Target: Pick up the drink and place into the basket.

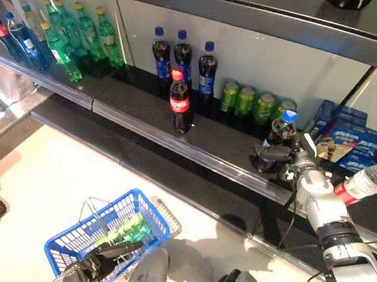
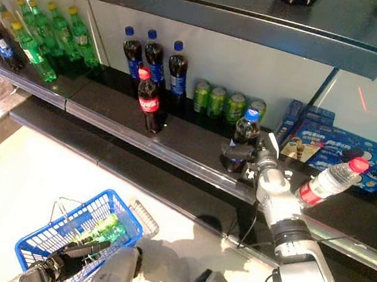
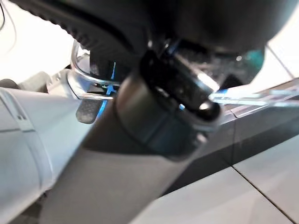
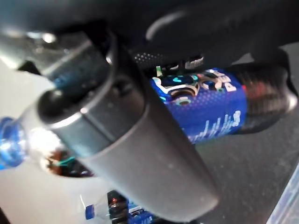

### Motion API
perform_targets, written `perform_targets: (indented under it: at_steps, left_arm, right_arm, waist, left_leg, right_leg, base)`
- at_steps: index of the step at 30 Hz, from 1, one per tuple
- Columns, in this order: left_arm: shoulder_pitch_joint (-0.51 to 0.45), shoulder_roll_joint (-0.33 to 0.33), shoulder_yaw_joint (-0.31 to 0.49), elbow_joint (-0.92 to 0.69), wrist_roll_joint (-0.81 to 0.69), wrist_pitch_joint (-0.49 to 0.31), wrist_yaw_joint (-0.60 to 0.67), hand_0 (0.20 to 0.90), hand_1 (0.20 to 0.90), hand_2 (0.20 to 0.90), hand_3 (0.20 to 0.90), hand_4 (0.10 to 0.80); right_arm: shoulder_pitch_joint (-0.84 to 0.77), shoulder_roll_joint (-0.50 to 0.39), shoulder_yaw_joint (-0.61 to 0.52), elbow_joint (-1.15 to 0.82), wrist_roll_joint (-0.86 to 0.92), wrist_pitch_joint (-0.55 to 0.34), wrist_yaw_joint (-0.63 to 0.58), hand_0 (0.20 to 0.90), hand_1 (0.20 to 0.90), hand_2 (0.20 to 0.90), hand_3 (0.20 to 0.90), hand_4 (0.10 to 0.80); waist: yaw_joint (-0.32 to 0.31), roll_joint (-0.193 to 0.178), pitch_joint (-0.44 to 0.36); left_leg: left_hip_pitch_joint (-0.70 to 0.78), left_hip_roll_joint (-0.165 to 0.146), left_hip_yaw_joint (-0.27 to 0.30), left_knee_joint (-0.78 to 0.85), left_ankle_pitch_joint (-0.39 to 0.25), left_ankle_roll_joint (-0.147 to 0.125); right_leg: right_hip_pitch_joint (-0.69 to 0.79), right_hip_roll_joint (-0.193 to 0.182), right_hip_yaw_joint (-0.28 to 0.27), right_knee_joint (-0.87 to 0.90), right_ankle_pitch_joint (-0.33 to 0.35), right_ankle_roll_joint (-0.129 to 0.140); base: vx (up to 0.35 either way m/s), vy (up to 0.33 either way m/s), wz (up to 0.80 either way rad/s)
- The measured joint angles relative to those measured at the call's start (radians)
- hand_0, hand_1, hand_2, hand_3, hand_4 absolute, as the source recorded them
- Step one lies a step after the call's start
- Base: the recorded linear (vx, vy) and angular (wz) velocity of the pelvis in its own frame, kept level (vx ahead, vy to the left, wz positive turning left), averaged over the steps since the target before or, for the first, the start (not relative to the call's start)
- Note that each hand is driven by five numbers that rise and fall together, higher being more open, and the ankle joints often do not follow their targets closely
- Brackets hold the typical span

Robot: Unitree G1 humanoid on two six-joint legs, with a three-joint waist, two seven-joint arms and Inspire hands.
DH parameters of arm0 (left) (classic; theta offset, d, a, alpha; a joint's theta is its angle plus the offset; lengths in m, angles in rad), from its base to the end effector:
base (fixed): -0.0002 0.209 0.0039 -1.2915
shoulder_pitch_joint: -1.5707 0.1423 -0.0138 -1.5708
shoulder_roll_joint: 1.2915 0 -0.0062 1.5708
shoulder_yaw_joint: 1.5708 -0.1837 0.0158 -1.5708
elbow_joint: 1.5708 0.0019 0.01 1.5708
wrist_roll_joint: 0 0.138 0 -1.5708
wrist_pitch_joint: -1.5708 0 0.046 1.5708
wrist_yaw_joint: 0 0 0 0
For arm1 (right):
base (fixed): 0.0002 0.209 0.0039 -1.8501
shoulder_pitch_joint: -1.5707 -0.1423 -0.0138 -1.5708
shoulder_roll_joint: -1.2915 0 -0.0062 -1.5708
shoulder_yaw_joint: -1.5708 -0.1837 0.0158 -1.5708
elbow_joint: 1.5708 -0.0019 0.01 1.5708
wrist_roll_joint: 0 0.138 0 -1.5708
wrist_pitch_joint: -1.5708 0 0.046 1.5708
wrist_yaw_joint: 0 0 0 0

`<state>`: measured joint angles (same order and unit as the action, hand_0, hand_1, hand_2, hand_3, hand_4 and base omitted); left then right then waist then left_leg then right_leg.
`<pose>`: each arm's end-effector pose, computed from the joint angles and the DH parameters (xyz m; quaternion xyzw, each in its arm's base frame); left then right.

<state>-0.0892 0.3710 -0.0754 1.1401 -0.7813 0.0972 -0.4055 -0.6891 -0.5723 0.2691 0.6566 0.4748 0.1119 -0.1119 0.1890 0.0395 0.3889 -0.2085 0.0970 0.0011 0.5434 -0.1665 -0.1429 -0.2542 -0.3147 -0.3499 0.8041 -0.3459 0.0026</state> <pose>0.1167 0.2663 -0.0891 -0.2614 0.4325 0.0705 0.8600 0.3195 -0.2320 0.1172 -0.1031 0.0584 -0.0497 0.9917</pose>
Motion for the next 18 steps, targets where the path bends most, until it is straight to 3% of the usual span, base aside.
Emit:
perform_targets:
  at_steps: [1,2,18]
  left_arm:
    - [-0.002,0.001,0.000,0.000,-0.002,0.000,0.000,0.300,0.300,0.300,0.200,0.100]
    - [-0.005,0.001,0.000,0.000,-0.005,0.000,0.000,0.300,0.300,0.300,0.200,0.100]
    - [-0.063,0.013,-0.033,0.000,-0.046,-0.006,0.000,0.300,0.300,0.300,0.200,0.100]
  right_arm:
    - [-0.007,0.000,0.002,0.002,0.009,0.000,0.000,0.721,0.721,0.721,0.691,0.591]
    - [-0.015,0.000,0.002,0.005,0.009,0.000,0.000,0.300,0.300,0.300,0.200,0.100]
    - [-0.085,0.015,0.009,0.044,0.100,-0.045,-0.001,0.300,0.300,0.300,0.200,0.100]
  waist:
    - [-0.001,0.000,0.003]
    - [0.000,0.001,0.008]
    - [0.002,0.001,0.065]
  left_leg:
    - [-0.006,-0.001,-0.003,0.004,0.000,0.000]
    - [-0.006,-0.002,-0.004,0.006,0.000,0.000]
    - [-0.058,-0.003,-0.010,0.031,-0.002,0.002]
  right_leg:
    - [-0.006,0.001,0.001,0.003,0.000,0.000]
    - [-0.008,0.000,0.001,0.004,0.000,0.000]
    - [-0.052,-0.001,0.000,0.012,0.006,-0.006]
  base:
    - [-0.086,0.005,0.06]
    - [-0.083,0.008,0.05]
    - [-0.078,-0.006,0.01]
